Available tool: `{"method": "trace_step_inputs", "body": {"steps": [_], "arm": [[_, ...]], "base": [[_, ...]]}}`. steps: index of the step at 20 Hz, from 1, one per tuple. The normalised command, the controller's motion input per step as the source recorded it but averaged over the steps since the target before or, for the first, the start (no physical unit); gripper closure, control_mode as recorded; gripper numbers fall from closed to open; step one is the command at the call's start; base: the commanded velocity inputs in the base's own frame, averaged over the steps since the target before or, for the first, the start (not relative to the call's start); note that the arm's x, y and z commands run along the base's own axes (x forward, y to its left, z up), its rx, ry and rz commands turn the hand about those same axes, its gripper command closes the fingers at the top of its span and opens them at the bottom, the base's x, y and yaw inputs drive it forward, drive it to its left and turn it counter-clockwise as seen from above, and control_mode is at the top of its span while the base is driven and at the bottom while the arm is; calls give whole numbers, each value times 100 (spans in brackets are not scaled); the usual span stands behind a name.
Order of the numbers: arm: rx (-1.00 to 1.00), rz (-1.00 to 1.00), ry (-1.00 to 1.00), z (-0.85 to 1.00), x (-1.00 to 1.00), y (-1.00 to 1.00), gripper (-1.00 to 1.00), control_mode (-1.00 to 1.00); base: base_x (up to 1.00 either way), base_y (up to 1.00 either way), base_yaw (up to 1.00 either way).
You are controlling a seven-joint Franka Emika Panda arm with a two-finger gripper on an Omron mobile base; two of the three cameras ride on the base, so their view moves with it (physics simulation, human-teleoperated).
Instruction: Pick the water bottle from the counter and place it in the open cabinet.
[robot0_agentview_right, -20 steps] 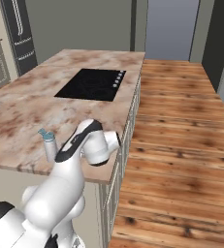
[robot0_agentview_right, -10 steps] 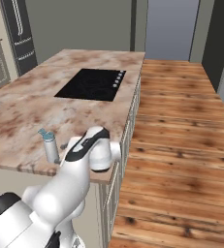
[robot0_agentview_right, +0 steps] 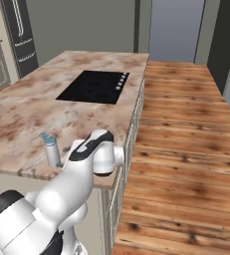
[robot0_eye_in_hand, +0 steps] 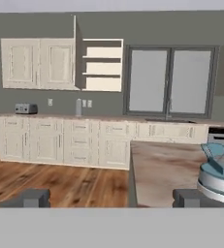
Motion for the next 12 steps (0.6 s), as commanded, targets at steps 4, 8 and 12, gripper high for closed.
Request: {"method": "trace_step_inputs", "body": {"steps": [4, 8, 12], "arm": [[0, -17, 0, -1, 34, 28, -100, -100], [0, -18, 0, -3, 33, 32, -100, -100], [0, -16, 2, -7, 27, 32, -100, -100]], "base": [[0, 0, 0], [0, 0, 0], [0, 0, 0]]}}
